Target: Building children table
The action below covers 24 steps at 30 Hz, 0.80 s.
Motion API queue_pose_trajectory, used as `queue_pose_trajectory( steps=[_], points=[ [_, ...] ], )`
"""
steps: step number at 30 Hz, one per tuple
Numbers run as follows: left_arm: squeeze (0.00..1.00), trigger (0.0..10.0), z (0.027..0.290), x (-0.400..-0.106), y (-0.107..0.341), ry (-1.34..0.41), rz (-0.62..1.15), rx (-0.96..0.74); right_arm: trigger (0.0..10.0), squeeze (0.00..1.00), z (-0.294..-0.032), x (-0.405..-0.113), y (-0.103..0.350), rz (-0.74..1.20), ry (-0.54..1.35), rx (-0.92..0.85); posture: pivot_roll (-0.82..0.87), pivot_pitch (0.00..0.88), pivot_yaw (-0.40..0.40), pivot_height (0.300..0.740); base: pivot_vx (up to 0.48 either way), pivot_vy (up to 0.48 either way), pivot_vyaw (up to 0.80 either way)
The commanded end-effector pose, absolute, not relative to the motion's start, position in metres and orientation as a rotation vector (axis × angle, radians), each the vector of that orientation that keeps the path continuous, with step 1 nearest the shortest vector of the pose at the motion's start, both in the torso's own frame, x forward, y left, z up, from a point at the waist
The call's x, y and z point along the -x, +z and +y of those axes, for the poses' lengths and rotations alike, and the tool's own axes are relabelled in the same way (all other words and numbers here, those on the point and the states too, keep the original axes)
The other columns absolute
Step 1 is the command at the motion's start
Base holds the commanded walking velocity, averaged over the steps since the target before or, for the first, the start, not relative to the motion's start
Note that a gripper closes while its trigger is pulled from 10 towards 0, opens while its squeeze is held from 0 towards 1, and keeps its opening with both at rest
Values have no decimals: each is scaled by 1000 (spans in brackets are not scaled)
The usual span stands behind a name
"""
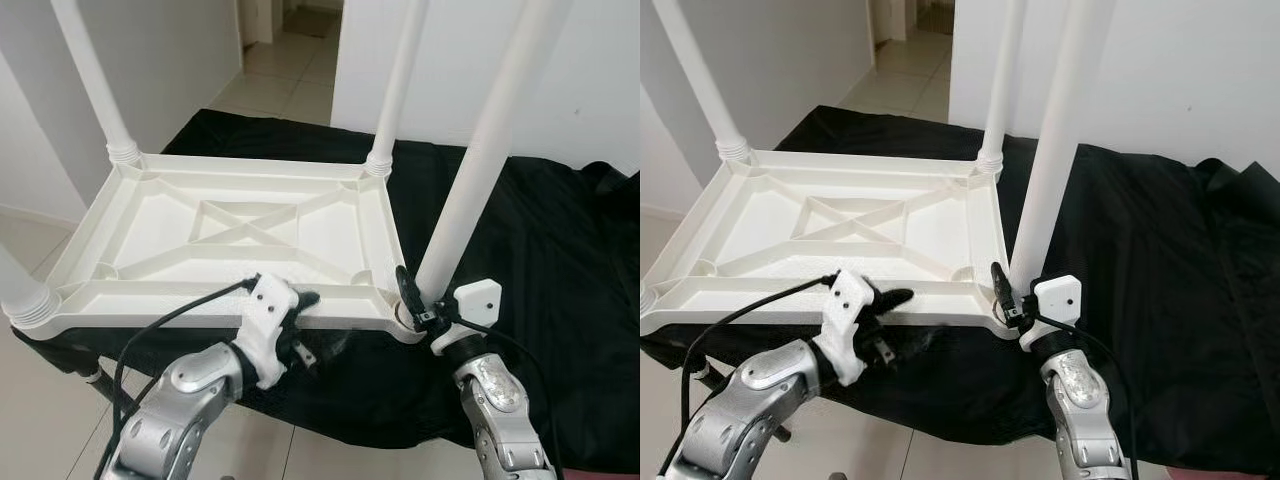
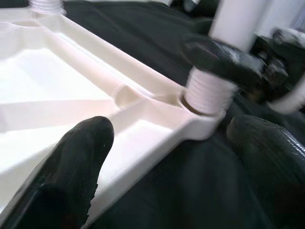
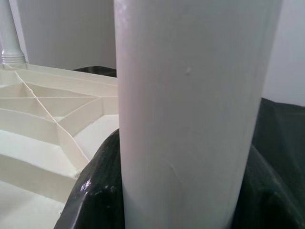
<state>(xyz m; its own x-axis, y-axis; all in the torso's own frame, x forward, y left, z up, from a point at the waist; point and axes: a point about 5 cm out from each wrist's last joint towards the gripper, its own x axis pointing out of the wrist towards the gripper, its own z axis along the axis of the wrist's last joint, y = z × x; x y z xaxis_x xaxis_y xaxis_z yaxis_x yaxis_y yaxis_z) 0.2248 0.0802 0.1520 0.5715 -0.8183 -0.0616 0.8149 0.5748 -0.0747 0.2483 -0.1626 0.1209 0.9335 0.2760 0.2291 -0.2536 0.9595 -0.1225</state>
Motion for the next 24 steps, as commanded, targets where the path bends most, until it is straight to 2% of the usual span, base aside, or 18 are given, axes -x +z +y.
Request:
queue_pose_trajectory(
  steps=[1,9,24],
  points=[
    [0,10000,77,-230,151,-933,106,42,10000,0,-165,-243,100,-147,285,119,-31,0,-36,740,0,0,0],
    [0,10000,66,-242,161,-904,96,71,10000,0,-170,-245,88,-111,320,185,-36,6,-23,740,0,0,0],
    [0,10000,66,-249,169,-900,50,61,10000,0,-155,-245,83,-106,437,171,-20,12,-24,740,0,0,0]
  ],
)
